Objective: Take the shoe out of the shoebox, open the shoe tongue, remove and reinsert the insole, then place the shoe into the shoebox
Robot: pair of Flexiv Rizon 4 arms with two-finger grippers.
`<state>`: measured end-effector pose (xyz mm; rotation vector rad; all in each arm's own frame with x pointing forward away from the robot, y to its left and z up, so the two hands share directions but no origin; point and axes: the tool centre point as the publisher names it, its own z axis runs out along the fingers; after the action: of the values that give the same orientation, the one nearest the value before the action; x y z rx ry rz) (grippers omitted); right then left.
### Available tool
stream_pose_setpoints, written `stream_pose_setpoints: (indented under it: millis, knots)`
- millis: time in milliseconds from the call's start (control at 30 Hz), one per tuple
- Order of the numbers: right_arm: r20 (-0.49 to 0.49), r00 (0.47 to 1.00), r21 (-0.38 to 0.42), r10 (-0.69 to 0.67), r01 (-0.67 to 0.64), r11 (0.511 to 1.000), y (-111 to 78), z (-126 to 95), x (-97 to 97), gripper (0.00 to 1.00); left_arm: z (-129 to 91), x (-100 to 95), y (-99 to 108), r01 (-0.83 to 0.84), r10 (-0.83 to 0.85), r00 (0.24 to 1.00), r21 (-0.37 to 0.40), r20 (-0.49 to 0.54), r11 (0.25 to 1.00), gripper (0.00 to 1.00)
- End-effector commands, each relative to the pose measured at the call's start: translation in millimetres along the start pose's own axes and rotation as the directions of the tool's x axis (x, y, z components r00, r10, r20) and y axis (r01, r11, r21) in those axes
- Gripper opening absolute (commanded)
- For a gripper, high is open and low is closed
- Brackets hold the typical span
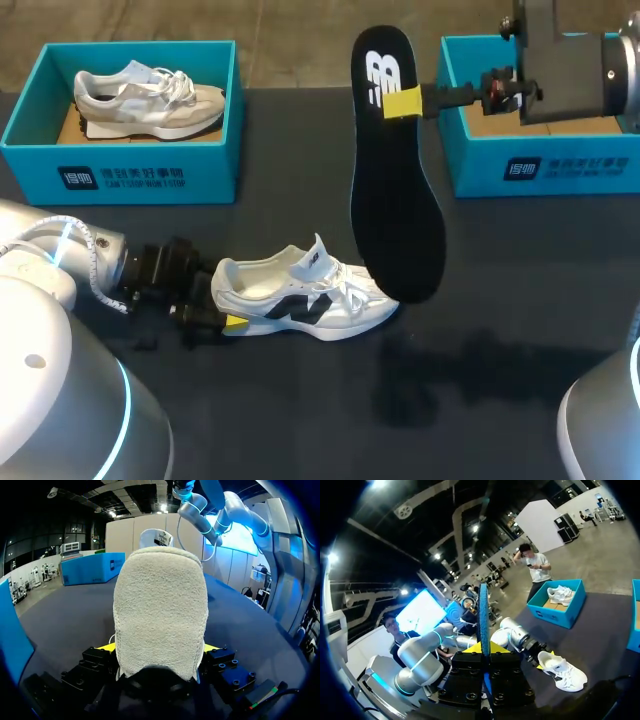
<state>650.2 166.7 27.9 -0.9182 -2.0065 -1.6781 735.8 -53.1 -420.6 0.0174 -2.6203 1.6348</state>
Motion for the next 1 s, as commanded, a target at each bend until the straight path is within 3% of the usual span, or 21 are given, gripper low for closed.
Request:
stream_pose_setpoints:
  millis: [33,700,733,800,833,867,1000]
  knots:
    - [0.003,1.000,0.011,0.002,-0.002,1.000,6.4,4.5,0.1,0.00,1.5,0.2,0.3,0.000,0.000,1.000,-0.001,0.001,1.000,0.00]
    - [0.003,1.000,0.011,0.002,-0.002,1.000,6.4,4.5,0.1,0.00,1.5,0.2,0.3,0.000,0.000,1.000,-0.001,0.001,1.000,0.00]
    - [0.003,1.000,0.011,0.002,-0.002,1.000,6.4,4.5,0.1,0.00,0.7,-1.5,0.6,0.016,-0.016,1.000,-0.007,-0.007,1.000,0.05]
    - [0.003,1.000,0.011,0.002,-0.002,1.000,6.4,4.5,0.1,0.00,-0.1,-2.7,2.2,0.022,-0.023,1.000,-0.039,-0.019,0.999,0.38]
    - [0.003,1.000,0.011,0.002,-0.002,1.000,6.4,4.5,0.1,0.00,-0.4,-3.2,3.6,0.029,-0.030,0.999,-0.052,-0.020,0.998,0.64]
    - [0.003,1.000,0.011,0.002,-0.002,1.000,6.4,4.5,0.1,0.00,-0.7,-3.3,4.5,0.034,-0.035,0.999,-0.055,-0.032,0.998,1.00]
    - [0.003,1.000,0.011,0.002,-0.002,1.000,6.4,4.5,0.1,0.00,-3.7,-2.0,6.5,0.038,-0.041,0.998,-0.076,-0.042,0.996,1.00]
